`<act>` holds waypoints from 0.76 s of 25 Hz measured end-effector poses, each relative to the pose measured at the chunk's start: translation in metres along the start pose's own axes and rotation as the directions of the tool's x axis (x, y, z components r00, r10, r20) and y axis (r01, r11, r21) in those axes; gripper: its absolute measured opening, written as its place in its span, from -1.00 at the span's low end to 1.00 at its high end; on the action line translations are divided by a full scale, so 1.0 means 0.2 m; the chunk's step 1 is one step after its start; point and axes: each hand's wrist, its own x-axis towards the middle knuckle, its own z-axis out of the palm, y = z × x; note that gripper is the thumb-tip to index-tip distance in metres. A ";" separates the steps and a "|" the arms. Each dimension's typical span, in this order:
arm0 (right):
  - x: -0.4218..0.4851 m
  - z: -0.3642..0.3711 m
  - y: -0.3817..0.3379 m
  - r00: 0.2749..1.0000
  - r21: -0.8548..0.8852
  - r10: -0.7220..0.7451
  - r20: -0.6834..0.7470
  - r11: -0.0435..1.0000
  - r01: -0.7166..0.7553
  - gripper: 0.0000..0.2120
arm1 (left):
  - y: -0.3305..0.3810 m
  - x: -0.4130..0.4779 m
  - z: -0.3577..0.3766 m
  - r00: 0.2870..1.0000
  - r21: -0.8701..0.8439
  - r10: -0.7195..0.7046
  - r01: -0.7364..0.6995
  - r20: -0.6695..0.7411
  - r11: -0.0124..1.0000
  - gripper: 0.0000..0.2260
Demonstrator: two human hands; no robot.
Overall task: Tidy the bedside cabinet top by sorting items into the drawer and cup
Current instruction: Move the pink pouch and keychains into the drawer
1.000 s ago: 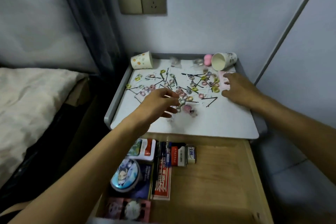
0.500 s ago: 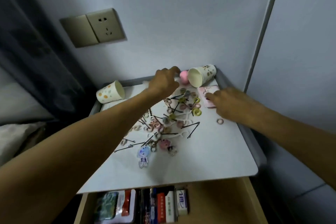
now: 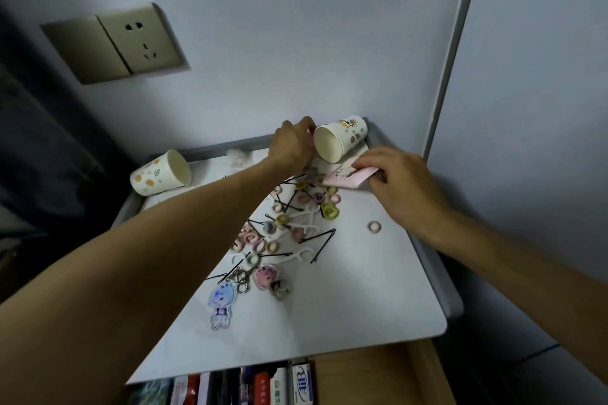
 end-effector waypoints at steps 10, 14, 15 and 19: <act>-0.09 -0.03 -0.23 0.940 0.433 0.336 -0.056 0.857 -0.280 -0.91 | 0.02 -0.48 -0.49 0.967 -0.750 -0.256 0.161 -0.012 0.641 -0.73; -0.27 -0.04 -0.48 0.851 0.650 0.524 0.017 0.641 -0.408 -0.73 | 0.04 -1.00 -0.71 0.963 -0.904 -0.260 0.178 0.077 0.390 -0.67; -0.34 -0.03 -0.55 0.844 0.698 0.534 0.049 0.587 -0.411 -0.74 | 0.05 -1.14 -0.73 0.960 -0.917 -0.259 0.193 0.104 0.349 -0.67; -0.59 0.08 -0.82 0.829 0.772 0.502 0.245 0.416 -0.480 -0.84 | 0.04 -1.60 -0.74 0.961 -0.935 -0.222 0.223 0.164 0.276 -0.70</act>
